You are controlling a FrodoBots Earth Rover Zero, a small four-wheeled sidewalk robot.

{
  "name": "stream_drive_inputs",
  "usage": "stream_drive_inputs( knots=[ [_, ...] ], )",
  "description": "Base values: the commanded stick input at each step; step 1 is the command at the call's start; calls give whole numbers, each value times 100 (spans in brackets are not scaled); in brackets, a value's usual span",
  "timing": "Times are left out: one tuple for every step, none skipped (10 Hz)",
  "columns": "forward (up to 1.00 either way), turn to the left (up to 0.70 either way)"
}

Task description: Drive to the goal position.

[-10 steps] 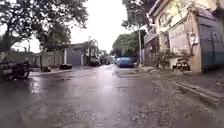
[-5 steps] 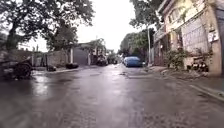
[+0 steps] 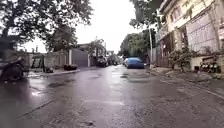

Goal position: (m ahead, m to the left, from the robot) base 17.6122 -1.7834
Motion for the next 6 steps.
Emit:
stream_drive_inputs(
  knots=[
    [100,0],
    [100,0],
    [100,0],
    [100,0],
    [100,0],
    [100,0]
  ],
)
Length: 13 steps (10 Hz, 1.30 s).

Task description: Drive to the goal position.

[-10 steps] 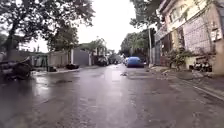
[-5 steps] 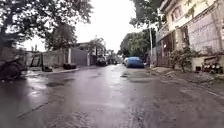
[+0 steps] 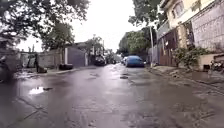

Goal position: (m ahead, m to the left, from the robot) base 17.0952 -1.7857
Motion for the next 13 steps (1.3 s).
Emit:
stream_drive_inputs(
  knots=[
    [100,0],
    [100,0],
    [100,0],
    [100,0],
    [100,0],
    [100,0],
    [100,0],
    [100,0],
    [100,0],
    [100,0],
    [100,0],
    [100,0],
    [100,0]
  ],
)
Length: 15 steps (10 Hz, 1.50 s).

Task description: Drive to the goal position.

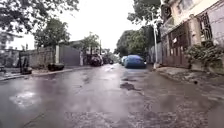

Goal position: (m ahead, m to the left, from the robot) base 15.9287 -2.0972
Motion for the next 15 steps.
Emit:
stream_drive_inputs(
  knots=[
    [100,0],
    [100,0],
    [100,0],
    [100,0],
    [100,0],
    [100,0],
    [100,0],
    [100,0],
    [100,0],
    [100,0],
    [100,0],
    [100,0],
    [100,0],
    [100,0],
    [100,0]
  ],
)
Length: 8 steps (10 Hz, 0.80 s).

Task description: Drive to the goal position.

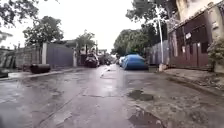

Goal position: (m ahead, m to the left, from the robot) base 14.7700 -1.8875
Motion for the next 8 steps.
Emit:
stream_drive_inputs(
  knots=[
    [100,0],
    [100,0],
    [100,0],
    [100,0],
    [100,0],
    [100,0],
    [100,0],
    [100,0]
  ],
)
